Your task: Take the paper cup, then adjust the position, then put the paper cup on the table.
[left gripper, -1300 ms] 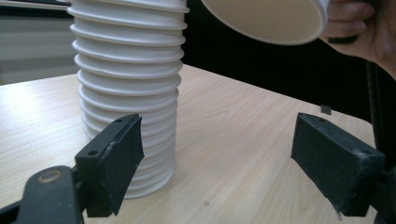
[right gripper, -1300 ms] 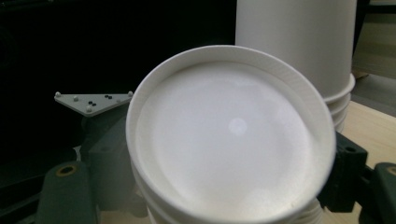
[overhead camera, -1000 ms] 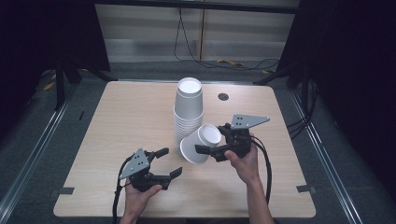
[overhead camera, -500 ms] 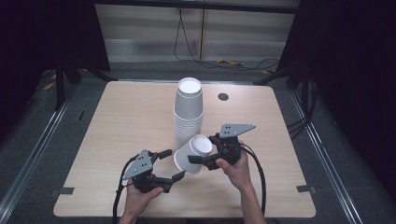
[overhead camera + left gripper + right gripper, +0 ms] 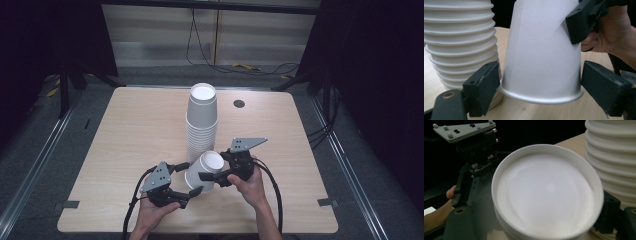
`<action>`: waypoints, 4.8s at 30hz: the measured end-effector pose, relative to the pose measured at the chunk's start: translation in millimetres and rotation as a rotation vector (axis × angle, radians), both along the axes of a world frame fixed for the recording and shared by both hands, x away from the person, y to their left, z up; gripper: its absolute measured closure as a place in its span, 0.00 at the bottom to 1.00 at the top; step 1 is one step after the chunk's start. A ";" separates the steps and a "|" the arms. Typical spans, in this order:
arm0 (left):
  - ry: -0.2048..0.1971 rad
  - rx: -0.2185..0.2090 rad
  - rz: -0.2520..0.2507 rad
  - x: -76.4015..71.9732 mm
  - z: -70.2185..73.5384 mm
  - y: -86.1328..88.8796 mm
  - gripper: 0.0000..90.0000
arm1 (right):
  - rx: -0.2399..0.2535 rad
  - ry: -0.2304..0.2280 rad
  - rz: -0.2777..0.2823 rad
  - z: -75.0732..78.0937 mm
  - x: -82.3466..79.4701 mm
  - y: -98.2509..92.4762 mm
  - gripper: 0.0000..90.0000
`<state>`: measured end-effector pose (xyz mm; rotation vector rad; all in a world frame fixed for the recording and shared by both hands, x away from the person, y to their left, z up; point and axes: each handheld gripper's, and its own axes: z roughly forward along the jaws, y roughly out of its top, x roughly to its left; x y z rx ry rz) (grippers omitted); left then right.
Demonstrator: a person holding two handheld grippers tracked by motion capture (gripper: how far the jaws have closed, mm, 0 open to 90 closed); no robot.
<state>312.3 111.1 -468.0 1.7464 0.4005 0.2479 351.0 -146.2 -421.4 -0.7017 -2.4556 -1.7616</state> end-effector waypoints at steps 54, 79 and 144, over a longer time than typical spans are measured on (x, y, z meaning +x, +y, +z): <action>0.053 0.067 -0.115 14.9 -9.4 -14.6 0.18 | -0.031 0.001 0.083 -12.1 -1.1 14.3 0.22; 0.073 0.160 -0.101 23.8 -4.5 -3.0 0.18 | 0.003 -0.026 0.018 -10.4 -2.5 -7.9 0.20; 0.022 0.646 -0.182 31.8 6.8 -21.5 0.18 | -0.438 0.010 0.130 -7.0 5.4 5.5 0.17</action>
